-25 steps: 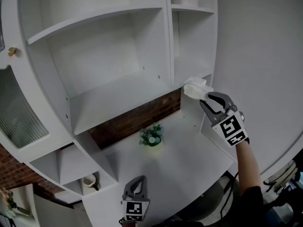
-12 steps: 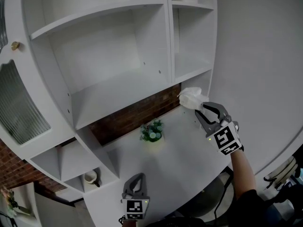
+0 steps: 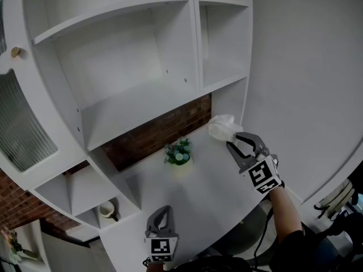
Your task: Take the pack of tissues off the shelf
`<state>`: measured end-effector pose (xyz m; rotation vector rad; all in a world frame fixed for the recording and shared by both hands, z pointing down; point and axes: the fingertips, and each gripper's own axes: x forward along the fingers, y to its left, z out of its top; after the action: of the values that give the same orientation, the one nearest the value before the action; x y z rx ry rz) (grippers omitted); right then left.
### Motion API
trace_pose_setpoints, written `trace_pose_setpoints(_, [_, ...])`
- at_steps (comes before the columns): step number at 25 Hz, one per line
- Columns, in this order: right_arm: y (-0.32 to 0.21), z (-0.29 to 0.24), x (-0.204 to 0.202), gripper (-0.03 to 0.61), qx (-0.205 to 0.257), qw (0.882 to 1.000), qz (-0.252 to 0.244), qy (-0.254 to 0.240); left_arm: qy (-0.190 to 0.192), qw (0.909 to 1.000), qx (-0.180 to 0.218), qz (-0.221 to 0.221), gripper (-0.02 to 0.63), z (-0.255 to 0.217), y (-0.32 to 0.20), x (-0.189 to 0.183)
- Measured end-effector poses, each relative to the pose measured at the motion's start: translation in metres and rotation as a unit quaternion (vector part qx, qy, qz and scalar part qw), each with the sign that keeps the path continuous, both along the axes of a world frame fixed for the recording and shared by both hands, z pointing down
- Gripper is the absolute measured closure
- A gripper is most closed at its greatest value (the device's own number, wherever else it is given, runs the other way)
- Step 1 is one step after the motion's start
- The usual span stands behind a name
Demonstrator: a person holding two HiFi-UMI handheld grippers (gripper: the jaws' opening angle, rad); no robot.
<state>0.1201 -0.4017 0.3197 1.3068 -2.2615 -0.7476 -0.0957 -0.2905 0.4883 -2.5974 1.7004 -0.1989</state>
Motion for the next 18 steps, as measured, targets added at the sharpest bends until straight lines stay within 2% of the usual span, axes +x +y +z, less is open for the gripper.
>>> trace_pose_setpoints(8, [0.016,0.042,-0.015,0.472,-0.038,0.999,-0.005,-0.025,0.008,1.0000,-0.005,-0.003,0.603,0.003,0.010,-0.002])
trace_pose_setpoints(12, [0.025,0.056,-0.023,0.472,-0.046,0.999,-0.012,-0.020,-0.016,0.9998,-0.010,0.000,0.603,0.013,0.015,-0.004])
trace_pose_setpoints(18, [0.035,0.082,-0.032,0.472,-0.068,0.997,-0.018,-0.026,-0.022,0.9996,-0.015,-0.005,0.603,0.020,0.020,-0.008])
